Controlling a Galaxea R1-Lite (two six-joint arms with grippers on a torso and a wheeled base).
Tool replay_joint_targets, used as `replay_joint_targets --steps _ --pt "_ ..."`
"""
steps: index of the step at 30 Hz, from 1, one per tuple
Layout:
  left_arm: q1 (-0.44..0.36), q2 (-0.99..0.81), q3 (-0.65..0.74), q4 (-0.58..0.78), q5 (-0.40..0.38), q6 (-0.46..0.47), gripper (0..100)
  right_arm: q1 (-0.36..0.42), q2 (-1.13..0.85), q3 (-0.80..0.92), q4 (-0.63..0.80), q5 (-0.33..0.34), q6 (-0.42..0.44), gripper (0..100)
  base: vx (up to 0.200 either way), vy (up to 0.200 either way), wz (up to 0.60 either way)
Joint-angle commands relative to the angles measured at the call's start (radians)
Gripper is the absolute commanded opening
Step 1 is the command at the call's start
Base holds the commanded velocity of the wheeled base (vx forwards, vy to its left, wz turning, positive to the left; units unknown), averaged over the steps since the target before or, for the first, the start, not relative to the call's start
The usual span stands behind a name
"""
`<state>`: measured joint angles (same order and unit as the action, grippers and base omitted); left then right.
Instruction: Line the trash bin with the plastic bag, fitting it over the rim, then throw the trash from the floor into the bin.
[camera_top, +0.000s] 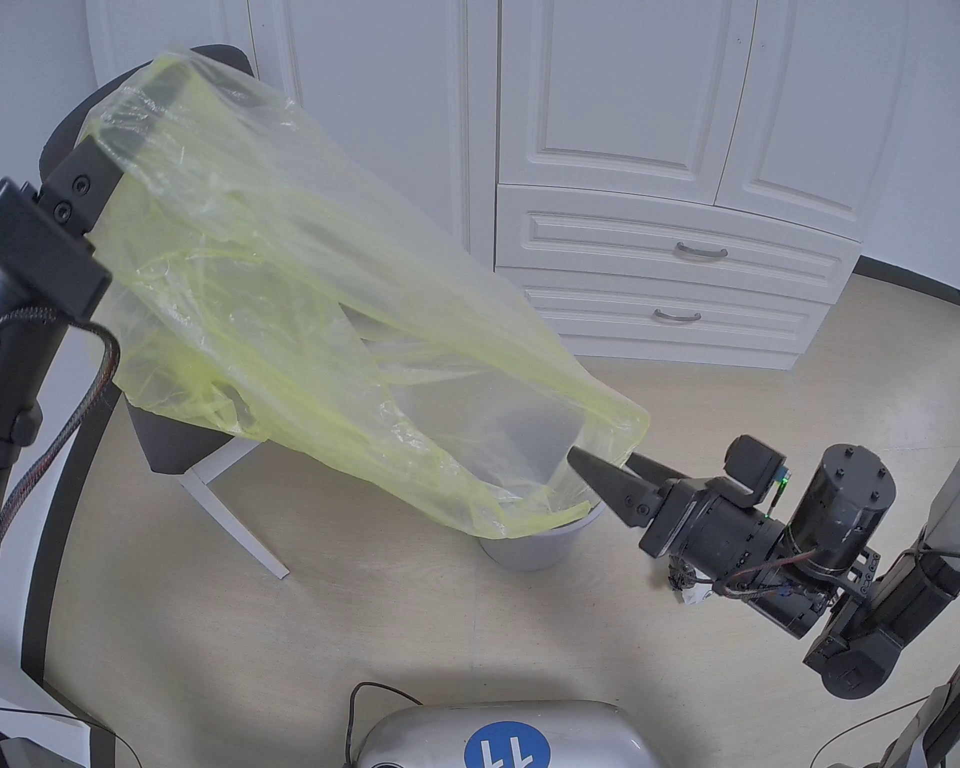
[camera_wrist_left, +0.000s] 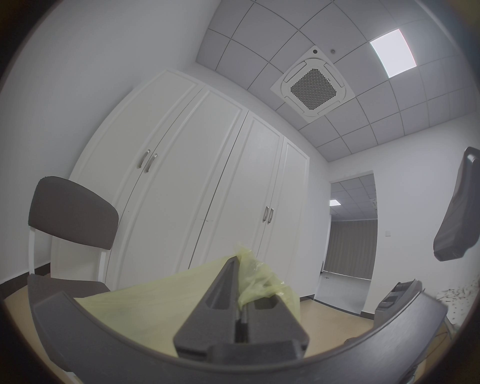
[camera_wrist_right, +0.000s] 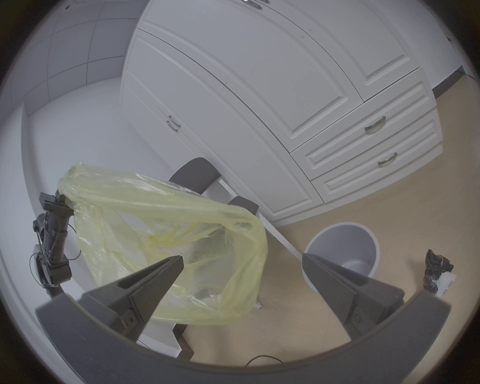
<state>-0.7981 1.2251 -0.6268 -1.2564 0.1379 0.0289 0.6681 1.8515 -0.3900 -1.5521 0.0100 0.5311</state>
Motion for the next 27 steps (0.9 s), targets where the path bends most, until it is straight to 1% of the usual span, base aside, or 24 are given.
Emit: replay_joint_targets --steps 1,15,22,27 --pt "-0.01 -0.001 0.002 -0.001 0.0 0.0 0 0.008 0.063 0.013 -0.019 -0.001 0.001 100 0.0 0.0 0.0" --pt "-0.02 0.001 0.009 0.0 -0.001 0.0 0 0.016 0.046 0.013 -0.019 -0.007 -0.002 100 0.0 0.0 0.0" --pt "-0.018 0.001 0.009 0.002 -0.001 0.0 0 0.016 -0.029 0.042 -0.019 -0.001 -0.016 100 0.0 0.0 0.0" --pt "-0.018 0.002 0.009 0.002 -0.001 0.0 0 0.015 -0.032 0.059 -0.019 -0.001 -0.066 100 0.0 0.0 0.0"
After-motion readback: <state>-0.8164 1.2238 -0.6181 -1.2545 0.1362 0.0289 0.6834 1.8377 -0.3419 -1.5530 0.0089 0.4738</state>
